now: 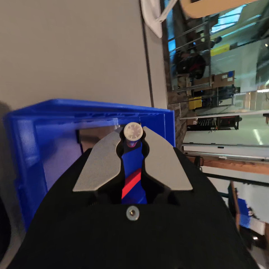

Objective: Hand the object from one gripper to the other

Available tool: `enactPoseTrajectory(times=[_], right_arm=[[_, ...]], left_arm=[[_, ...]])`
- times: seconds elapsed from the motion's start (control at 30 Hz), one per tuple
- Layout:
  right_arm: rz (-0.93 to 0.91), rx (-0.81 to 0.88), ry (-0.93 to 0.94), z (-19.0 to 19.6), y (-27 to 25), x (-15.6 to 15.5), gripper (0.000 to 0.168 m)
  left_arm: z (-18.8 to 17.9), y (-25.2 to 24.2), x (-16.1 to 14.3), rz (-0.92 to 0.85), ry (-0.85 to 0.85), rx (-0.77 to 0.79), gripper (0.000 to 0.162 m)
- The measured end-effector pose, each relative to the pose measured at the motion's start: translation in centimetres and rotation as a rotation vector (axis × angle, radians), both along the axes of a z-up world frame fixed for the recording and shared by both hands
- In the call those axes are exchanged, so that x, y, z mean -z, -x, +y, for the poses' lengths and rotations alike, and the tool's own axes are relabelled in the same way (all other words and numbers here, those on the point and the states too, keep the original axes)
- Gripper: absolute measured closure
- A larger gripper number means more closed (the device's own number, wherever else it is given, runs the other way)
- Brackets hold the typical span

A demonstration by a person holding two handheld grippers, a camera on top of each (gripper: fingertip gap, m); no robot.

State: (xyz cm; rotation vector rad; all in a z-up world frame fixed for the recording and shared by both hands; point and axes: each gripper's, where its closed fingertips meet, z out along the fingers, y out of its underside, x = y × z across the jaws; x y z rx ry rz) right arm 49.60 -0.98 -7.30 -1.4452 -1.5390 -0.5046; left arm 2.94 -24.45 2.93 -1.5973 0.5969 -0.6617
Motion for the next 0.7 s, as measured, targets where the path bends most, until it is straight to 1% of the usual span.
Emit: enactPoseTrajectory(times=[0.1,0.17,0.43,0.7], right_arm=[[-0.199,-0.048,-0.007,0.1,-0.6,1.5,0.146],[-0.278,-0.082,-0.032,0.2,-0.7,1.8,0.146],[-0.463,-0.147,-0.116,0.6,-2.2,1.6,0.147],[-0.591,-0.218,-0.114,0.8,-2.7,3.3,0.146]], left_arm=[[0.2,1.7,-0.5,0.009,-0.018,-0.059,0.109],[0.3,2.6,-0.8,-0.001,-0.026,-0.084,0.110],[0.8,4.4,-0.5,-0.010,-0.012,-0.145,0.111],[1.1,5.2,-0.8,0.005,-0.016,-0.185,0.112]])
